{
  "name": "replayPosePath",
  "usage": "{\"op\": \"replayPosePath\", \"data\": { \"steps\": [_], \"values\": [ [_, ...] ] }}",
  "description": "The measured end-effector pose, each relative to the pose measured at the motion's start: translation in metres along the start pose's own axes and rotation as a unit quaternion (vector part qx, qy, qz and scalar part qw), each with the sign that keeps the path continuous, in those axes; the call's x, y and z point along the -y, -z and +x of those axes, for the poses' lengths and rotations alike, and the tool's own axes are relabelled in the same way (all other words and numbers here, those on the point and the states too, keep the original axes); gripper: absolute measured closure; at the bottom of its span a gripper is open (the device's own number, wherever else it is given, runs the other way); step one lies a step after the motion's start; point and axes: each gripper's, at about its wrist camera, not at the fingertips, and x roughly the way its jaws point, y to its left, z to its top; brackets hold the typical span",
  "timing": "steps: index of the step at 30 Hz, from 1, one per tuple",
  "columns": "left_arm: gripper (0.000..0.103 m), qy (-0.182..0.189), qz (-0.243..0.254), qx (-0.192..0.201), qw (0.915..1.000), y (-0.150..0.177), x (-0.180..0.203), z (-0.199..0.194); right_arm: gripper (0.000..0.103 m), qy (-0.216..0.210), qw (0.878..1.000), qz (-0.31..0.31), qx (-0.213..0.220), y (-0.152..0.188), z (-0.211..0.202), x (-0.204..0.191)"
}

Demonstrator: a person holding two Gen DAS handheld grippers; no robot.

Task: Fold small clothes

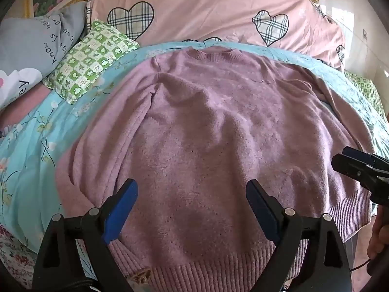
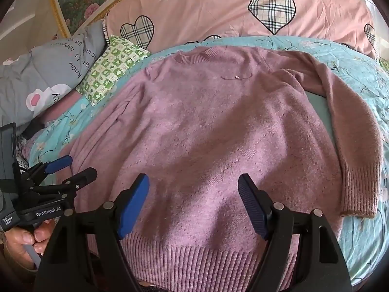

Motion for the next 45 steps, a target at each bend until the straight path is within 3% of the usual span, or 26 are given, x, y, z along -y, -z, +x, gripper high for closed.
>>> {"op": "replayPosePath", "data": {
  "steps": [26,33,40,45],
  "values": [
    [0.012,0.001,-0.011,0.002,0.9999,0.001,0.006,0.002,0.027,-0.009,1.000,-0.005,0.005,0.002,-0.001,-0.008],
    [0.012,0.003,-0.010,-0.012,0.9999,0.003,0.007,0.005,0.027,-0.012,1.000,-0.001,0.004,0.003,0.000,-0.007],
    [0.012,0.011,-0.013,-0.031,0.9994,0.001,0.007,0.011,0.027,0.001,1.000,0.005,-0.012,0.006,0.004,0.002],
    [0.012,0.007,-0.003,-0.016,0.9998,0.000,0.010,0.018,0.027,0.017,1.000,0.014,0.000,0.002,-0.004,0.019]
  ]
}}
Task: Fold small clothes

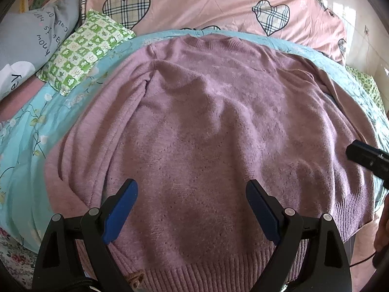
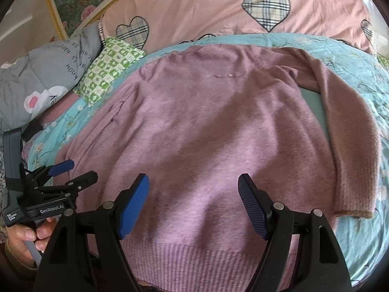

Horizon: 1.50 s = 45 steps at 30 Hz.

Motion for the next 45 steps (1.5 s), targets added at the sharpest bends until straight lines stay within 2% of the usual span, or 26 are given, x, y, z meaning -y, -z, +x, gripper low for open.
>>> {"op": "replayPosePath", "data": {
  "steps": [5,10,17,21,23,27,28,30,35,38,39,40,41,45],
  "values": [
    [0.012,0.001,0.009,-0.003,1.0000,-0.007,0.003,0.004,0.027,0.021,0.999,0.017,0.017,-0.007,-0.010,0.027],
    [0.012,0.008,0.015,0.000,0.9999,-0.019,0.005,0.007,0.027,0.067,0.997,0.025,0.016,-0.014,-0.030,0.057],
    [0.011,0.020,0.024,0.000,0.9995,-0.041,0.013,0.015,0.027,0.090,0.996,0.026,-0.010,-0.011,-0.036,0.090],
    [0.011,0.023,0.027,0.007,0.9994,-0.050,0.017,0.019,0.027,0.101,0.994,0.014,-0.045,0.001,-0.032,0.107],
    [0.011,0.020,0.030,0.003,0.9994,-0.051,0.018,0.023,0.031,0.107,0.993,-0.003,-0.050,0.007,-0.031,0.110],
    [0.011,0.022,0.030,-0.003,0.9993,-0.053,0.019,0.028,0.055,0.135,0.988,-0.040,-0.061,0.007,-0.030,0.113],
    [0.011,0.022,0.031,-0.003,0.9993,-0.053,0.020,0.029,0.064,0.142,0.987,-0.048,-0.063,0.007,-0.030,0.114],
    [0.011,0.023,0.031,-0.004,0.9993,-0.053,0.019,0.030,0.074,0.160,0.982,-0.074,-0.070,0.007,-0.029,0.117],
    [0.011,0.025,0.025,-0.009,0.9993,-0.053,0.018,0.032,0.074,0.176,0.971,-0.138,-0.090,0.010,-0.027,0.110],
    [0.011,0.017,0.015,-0.025,0.9994,-0.053,0.019,0.032,0.074,0.183,0.968,-0.141,-0.096,0.009,-0.024,0.110],
    [0.011,0.017,0.016,-0.025,0.9994,-0.053,0.020,0.032,0.076,0.185,0.968,-0.136,-0.097,0.008,-0.024,0.110],
    [0.011,0.018,0.016,-0.024,0.9994,-0.053,0.020,0.031,0.086,0.193,0.967,-0.134,-0.098,0.007,-0.024,0.111],
    [0.011,0.010,0.004,-0.037,0.9992,-0.054,0.020,0.031,0.090,0.198,0.966,-0.133,-0.097,0.006,-0.024,0.110],
    [0.011,0.017,-0.001,-0.031,0.9994,-0.053,0.017,0.028,0.095,0.168,0.980,-0.074,-0.076,-0.001,-0.035,0.120]
  ]
}}
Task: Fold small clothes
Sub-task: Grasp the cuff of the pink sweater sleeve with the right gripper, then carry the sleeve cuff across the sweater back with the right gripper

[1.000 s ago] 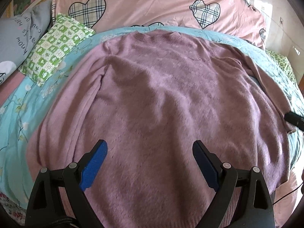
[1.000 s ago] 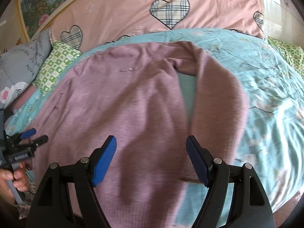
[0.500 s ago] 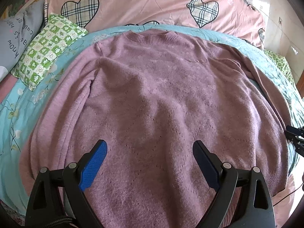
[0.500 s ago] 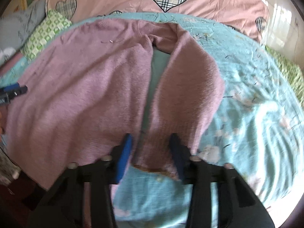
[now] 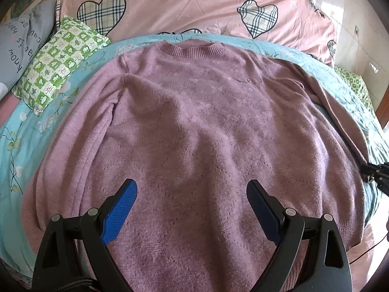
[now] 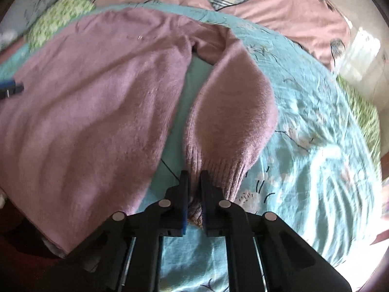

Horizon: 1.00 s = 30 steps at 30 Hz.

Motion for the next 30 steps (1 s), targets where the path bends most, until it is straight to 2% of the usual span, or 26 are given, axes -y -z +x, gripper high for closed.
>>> {"op": "replayPosePath", "data": {
  "steps": [3,6,10,12,17,19,22,26,27,30],
  "values": [
    [0.011,0.002,-0.001,0.001,1.0000,0.000,0.000,0.001,0.095,-0.079,0.993,0.076,0.035,-0.011,-0.014,0.013],
    [0.011,0.008,-0.004,0.006,0.9999,-0.004,-0.001,0.000,0.095,-0.154,0.980,0.107,0.070,-0.033,-0.024,0.007],
    [0.011,0.016,-0.014,0.019,0.9996,-0.016,-0.012,-0.005,0.096,-0.261,0.953,0.111,0.105,-0.084,-0.024,-0.022],
    [0.011,0.026,-0.028,0.025,0.9990,-0.026,-0.023,-0.007,0.096,-0.300,0.942,0.102,0.114,-0.115,-0.015,-0.041],
    [0.011,0.045,-0.064,0.034,0.9963,-0.053,-0.055,-0.005,0.095,-0.381,0.915,0.089,0.097,-0.200,0.031,-0.103],
    [0.011,0.052,-0.074,0.036,0.9953,-0.066,-0.069,0.000,0.095,-0.394,0.911,0.087,0.080,-0.229,0.053,-0.127],
    [0.011,0.045,-0.079,0.034,0.9953,-0.085,-0.085,0.013,0.095,-0.427,0.899,0.091,0.043,-0.263,0.090,-0.165],
    [0.011,0.051,-0.090,0.023,0.9944,-0.108,-0.105,0.037,0.095,-0.461,0.881,0.105,-0.001,-0.288,0.139,-0.205],
    [0.011,0.052,-0.091,0.020,0.9942,-0.115,-0.109,0.046,0.091,-0.462,0.881,0.105,-0.016,-0.290,0.151,-0.214],
    [0.011,0.053,-0.085,0.011,0.9950,-0.131,-0.114,0.067,0.088,-0.433,0.894,0.106,-0.050,-0.287,0.172,-0.219]
  ]
}}
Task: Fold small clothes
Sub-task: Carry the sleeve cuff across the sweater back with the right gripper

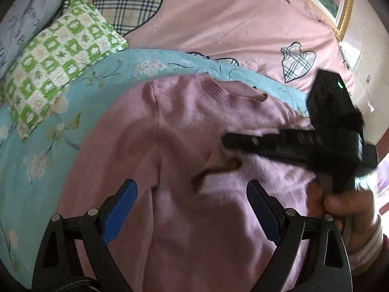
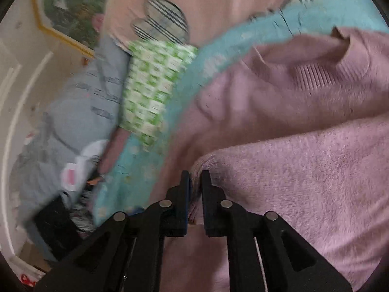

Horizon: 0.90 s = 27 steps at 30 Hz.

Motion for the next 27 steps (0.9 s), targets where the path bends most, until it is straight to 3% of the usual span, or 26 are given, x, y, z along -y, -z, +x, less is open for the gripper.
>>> {"op": "replayPosePath", "data": {
  "steps": [2,4,6,10,12,13,14,15,18,21,24,27],
  "values": [
    [0.011,-0.005,0.018,-0.003,0.9998,-0.009,0.002,0.013,0.086,-0.007,1.000,0.013,0.010,0.002,-0.010,0.011],
    [0.011,-0.012,0.037,-0.005,0.9992,-0.013,0.007,0.024,0.071,-0.003,0.999,0.025,0.035,0.007,-0.033,0.023],
    [0.011,-0.014,0.060,-0.013,0.9980,-0.020,0.014,0.039,0.064,0.002,0.997,0.034,0.067,0.011,-0.063,0.036],
    [0.011,-0.032,0.076,-0.033,0.9961,-0.029,0.021,0.069,0.064,0.021,0.992,0.047,0.118,0.028,-0.119,0.056],
    [0.023,-0.004,0.059,-0.054,0.9968,-0.033,0.018,0.084,0.064,0.037,0.988,0.056,0.137,0.040,-0.144,0.064],
    [0.050,0.013,0.052,-0.060,0.9967,-0.032,0.020,0.086,0.064,0.043,0.987,0.059,0.146,0.043,-0.152,0.067],
    [0.066,0.030,0.048,-0.068,0.9961,-0.032,0.023,0.088,0.064,0.050,0.985,0.062,0.155,0.048,-0.162,0.070],
    [0.093,0.038,0.051,-0.066,0.9958,-0.032,0.027,0.086,0.064,0.057,0.983,0.062,0.162,0.052,-0.170,0.072],
    [0.100,0.051,0.069,-0.018,0.9961,-0.032,0.041,0.056,0.064,0.077,0.979,0.061,0.177,0.054,-0.188,0.075],
    [0.101,0.036,0.044,0.031,0.9979,-0.036,0.023,0.028,0.064,0.101,0.975,0.058,0.192,0.053,-0.206,0.082],
    [0.101,-0.010,0.000,0.001,0.9999,-0.032,-0.020,0.043,0.064,0.139,0.966,0.072,0.203,0.050,-0.223,0.100],
    [0.101,-0.003,-0.040,0.001,0.9992,-0.028,-0.047,0.039,0.062,0.170,0.959,0.096,0.206,0.037,-0.230,0.124]
  ]
}}
